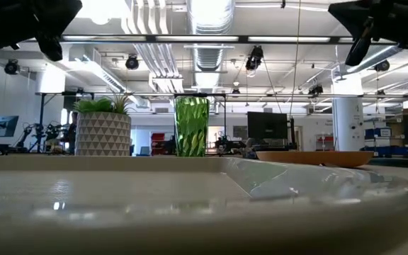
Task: Pick and place plate/cup/fork/spoon on tray
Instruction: Put the orange plate on the right side of the white tray
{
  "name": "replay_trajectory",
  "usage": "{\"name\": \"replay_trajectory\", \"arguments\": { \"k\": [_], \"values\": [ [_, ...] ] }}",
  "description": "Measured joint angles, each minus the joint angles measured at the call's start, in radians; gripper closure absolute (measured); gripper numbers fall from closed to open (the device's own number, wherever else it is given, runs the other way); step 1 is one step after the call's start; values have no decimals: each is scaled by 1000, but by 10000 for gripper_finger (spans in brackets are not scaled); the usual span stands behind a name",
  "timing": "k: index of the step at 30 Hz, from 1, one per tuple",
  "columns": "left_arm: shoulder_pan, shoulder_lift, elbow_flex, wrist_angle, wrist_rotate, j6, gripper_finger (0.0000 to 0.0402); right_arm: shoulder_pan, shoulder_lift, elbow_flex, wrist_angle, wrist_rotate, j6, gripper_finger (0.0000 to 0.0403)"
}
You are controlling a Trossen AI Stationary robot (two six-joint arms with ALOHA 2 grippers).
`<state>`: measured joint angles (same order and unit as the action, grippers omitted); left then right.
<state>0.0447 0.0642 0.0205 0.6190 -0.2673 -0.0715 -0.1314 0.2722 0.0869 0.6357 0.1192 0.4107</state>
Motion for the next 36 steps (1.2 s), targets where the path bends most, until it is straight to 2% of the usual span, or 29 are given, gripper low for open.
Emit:
{"name": "replay_trajectory", "arguments": {
  "k": [3,8,15,18,23,28,32,36],
  "values": [
    [0,0,12,2,-33,0,402,0,4,66,-168,-25,18,394],
    [0,-1,21,3,-38,0,402,0,63,234,-574,-51,102,394],
    [0,-2,27,2,-47,0,402,0,243,516,-1070,-128,153,394],
    [0,-1,27,2,-47,0,402,1,339,621,-1232,-156,168,394],
    [0,-1,29,1,-47,0,402,4,504,749,-1362,-233,167,394],
    [0,-2,38,1,-46,0,402,34,656,826,-1389,-266,92,394],
    [0,-3,43,1,-46,0,402,33,738,874,-1402,-239,42,394],
    [0,-4,42,1,-46,0,402,33,826,912,-1527,-110,32,394]
  ]
}}
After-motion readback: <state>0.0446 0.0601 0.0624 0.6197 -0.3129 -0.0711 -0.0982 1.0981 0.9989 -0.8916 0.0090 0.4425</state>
